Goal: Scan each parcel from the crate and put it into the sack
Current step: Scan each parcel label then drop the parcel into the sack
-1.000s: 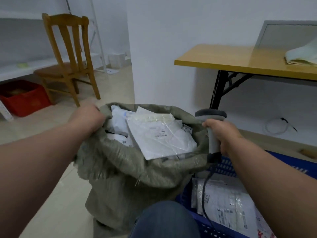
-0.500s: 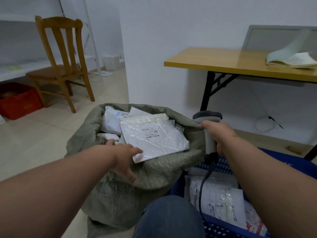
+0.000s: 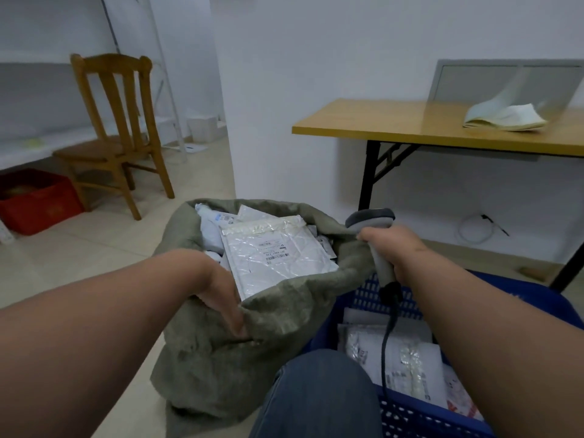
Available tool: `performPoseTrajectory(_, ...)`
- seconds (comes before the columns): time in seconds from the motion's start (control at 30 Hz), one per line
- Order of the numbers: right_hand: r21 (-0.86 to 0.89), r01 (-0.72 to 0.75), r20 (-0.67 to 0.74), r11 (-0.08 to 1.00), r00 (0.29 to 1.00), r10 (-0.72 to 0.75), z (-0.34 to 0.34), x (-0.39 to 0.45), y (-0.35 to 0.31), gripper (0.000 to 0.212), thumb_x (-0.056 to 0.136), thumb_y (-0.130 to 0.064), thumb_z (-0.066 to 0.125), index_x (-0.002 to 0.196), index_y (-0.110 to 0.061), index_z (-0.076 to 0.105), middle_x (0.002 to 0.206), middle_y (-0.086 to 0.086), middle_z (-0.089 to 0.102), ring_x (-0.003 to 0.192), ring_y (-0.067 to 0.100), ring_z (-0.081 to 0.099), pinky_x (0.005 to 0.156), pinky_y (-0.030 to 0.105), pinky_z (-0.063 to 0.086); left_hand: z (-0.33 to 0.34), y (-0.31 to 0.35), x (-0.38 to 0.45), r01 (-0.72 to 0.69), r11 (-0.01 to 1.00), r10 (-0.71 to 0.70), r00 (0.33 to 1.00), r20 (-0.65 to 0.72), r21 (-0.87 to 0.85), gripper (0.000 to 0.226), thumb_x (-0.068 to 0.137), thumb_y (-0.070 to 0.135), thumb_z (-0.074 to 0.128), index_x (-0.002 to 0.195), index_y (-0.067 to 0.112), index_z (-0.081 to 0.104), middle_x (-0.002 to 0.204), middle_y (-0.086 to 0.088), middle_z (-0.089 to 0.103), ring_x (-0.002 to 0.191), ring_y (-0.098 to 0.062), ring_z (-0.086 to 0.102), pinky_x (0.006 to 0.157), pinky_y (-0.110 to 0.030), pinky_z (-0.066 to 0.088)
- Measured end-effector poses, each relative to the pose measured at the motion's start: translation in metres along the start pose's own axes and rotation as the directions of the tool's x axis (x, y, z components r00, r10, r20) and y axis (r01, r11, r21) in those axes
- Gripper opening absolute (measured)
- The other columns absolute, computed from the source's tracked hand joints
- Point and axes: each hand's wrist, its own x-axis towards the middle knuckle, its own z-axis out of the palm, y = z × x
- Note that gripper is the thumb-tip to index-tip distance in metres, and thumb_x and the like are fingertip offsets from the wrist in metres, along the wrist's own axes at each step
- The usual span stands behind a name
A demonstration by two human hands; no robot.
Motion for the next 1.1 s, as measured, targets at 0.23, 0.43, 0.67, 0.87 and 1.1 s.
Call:
performPoseTrajectory(0.23,0.001,-0.003,-0.032,1.0,0.999,0.003,-0.043,-0.005,0.019,0.021,0.082,-0.023,0.069,0.088,-0.009,0.054,0.084,0.02,0.068,0.082,0.037,0.07,0.082,0.056,0.058,-0.005,0.035,0.014,-0.083,0.995,0.032,0.782,-0.622,-0.053,0.038,0.089,0.051,0.057,0.126,0.043,0.056,0.126,0.015,0.06,0.12,-0.015,0.052,0.094,-0.039,0.029)
performPoseTrajectory(0.43,0.052,-0.08,-0.009,0.995,0.997,0.081,-0.089,0.012,0.054,0.02,0.087,-0.021,0.067,0.09,-0.008,0.053,0.075,0.018,0.069,0.066,0.029,0.067,0.062,0.038,0.058,-0.029,0.117,0.032,-0.316,0.938,0.104,0.65,-0.753,-0.144,0.027,0.093,0.042,0.049,0.117,0.043,0.06,0.103,0.019,0.062,0.112,-0.015,0.056,0.085,-0.036,0.025)
performPoseTrajectory(0.67,0.12,-0.177,-0.07,0.977,0.98,0.186,-0.129,0.053,0.111,0.021,0.087,-0.02,0.068,0.09,-0.006,0.053,0.076,0.018,0.065,0.064,0.027,0.067,0.061,0.036,0.057,-0.038,0.239,0.072,-0.47,0.883,0.314,0.584,-0.749,0.004,0.033,0.097,0.044,0.05,0.126,0.033,0.06,0.114,0.009,0.063,0.112,-0.019,0.057,0.097,-0.04,0.038)
performPoseTrajectory(0.87,0.223,-0.246,-0.066,0.943,0.962,0.266,-0.149,0.099,0.168,0.029,0.088,-0.017,0.067,0.111,-0.003,0.056,0.082,0.015,0.062,0.061,0.023,0.067,0.054,0.031,0.055,-0.018,0.322,0.137,-0.566,0.825,0.461,0.662,-0.591,0.01,0.03,0.096,0.042,0.054,0.121,0.028,0.063,0.116,0.005,0.065,0.107,-0.02,0.059,0.098,-0.044,0.046)
performPoseTrajectory(1.1,0.254,-0.398,-0.01,0.882,0.91,0.414,-0.155,0.158,0.251,0.032,0.089,-0.018,0.066,0.116,-0.006,0.055,0.085,0.016,0.063,0.045,0.017,0.067,0.039,0.022,0.049,0.026,0.367,0.239,-0.39,0.884,0.355,0.919,-0.173,-0.258,0.051,0.099,0.038,0.053,0.141,0.011,0.049,0.145,-0.008,0.049,0.128,-0.025,0.049,0.102,-0.029,0.039)
